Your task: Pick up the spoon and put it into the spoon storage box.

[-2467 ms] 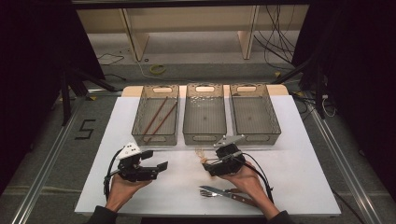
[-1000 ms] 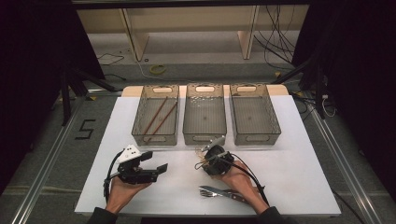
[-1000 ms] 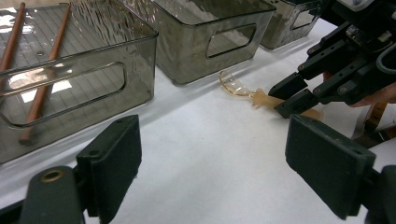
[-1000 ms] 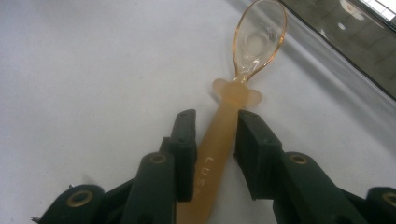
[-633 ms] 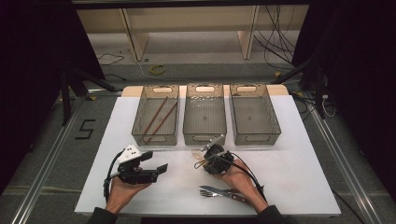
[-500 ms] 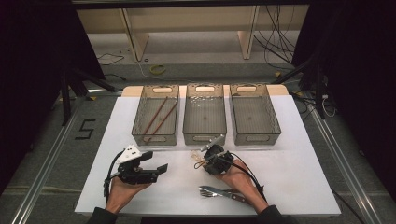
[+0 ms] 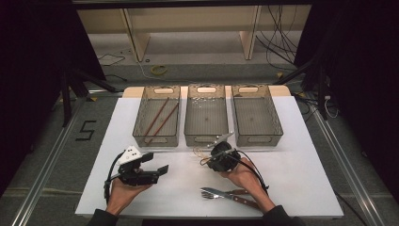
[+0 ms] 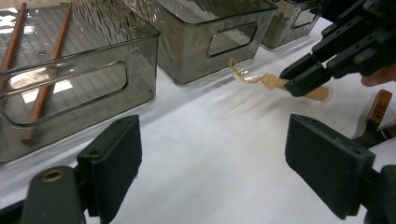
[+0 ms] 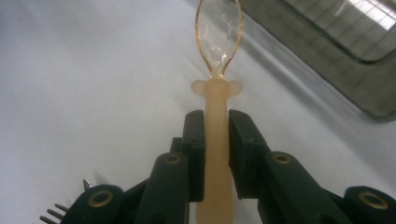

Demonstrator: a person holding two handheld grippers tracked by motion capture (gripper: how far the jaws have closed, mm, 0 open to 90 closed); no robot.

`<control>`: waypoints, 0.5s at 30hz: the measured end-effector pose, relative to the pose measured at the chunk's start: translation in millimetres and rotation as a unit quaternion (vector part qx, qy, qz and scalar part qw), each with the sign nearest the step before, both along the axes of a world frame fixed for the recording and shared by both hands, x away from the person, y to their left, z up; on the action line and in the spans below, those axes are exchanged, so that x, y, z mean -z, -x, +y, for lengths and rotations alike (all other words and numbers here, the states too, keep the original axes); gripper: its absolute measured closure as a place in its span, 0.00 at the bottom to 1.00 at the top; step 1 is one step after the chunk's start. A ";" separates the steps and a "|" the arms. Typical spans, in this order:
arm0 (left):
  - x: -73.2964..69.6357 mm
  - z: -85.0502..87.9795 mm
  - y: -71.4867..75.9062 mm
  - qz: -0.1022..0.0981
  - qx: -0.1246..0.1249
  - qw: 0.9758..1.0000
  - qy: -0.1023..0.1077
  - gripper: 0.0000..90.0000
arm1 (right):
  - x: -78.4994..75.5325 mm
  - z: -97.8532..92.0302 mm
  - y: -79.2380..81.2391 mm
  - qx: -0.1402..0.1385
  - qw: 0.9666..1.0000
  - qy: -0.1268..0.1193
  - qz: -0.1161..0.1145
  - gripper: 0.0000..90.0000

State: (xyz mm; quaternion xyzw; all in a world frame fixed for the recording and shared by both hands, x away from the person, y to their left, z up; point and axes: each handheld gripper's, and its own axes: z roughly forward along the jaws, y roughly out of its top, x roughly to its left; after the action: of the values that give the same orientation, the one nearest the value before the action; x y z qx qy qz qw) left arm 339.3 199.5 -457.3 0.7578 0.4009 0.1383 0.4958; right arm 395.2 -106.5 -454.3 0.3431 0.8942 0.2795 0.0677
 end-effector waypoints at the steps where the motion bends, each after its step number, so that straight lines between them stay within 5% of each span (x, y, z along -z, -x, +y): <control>1: 0.0 -0.1 0.1 0.001 -0.001 1.000 0.001 0.20 | -2.2 -1.0 -0.1 -0.002 1.000 -0.003 -0.004 0.87; 15: -0.5 1.8 0.5 -0.007 0.001 1.000 0.012 0.20 | -36.5 -18.4 -13.7 0.024 0.997 -0.056 -0.040 0.87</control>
State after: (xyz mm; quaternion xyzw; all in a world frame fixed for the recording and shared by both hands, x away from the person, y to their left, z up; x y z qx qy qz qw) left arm 338.8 201.3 -456.7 0.7510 0.3985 0.1387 0.5080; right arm 408.9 -124.9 -417.8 0.3561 0.8651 0.3413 0.0910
